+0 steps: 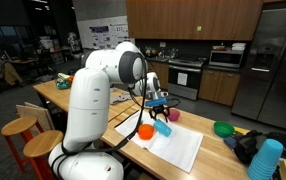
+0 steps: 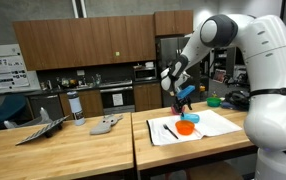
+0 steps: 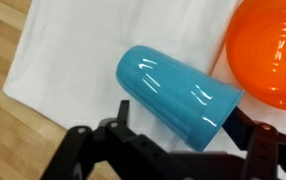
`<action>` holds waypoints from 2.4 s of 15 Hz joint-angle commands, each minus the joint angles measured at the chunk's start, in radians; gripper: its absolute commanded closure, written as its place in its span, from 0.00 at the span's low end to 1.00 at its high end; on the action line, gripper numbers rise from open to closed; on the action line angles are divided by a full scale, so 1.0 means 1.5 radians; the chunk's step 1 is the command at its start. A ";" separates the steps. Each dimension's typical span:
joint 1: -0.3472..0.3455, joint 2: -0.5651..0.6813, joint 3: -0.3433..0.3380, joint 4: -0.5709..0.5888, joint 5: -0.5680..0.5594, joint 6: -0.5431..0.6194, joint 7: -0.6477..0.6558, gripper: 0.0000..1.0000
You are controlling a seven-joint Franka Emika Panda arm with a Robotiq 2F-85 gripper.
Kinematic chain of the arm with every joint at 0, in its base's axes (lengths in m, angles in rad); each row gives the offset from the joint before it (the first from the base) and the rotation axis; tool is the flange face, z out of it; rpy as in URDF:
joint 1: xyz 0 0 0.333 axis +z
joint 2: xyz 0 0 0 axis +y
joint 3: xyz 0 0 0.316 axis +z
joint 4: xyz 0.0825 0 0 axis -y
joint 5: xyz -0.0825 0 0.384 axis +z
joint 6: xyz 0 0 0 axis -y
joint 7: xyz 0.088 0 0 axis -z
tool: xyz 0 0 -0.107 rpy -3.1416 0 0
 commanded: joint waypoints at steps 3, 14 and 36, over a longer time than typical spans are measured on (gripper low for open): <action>0.008 0.008 -0.005 0.018 -0.026 -0.022 0.002 0.56; -0.016 -0.022 -0.003 -0.013 -0.004 0.049 -0.032 0.98; -0.153 -0.193 -0.005 -0.384 0.264 0.753 -0.193 0.98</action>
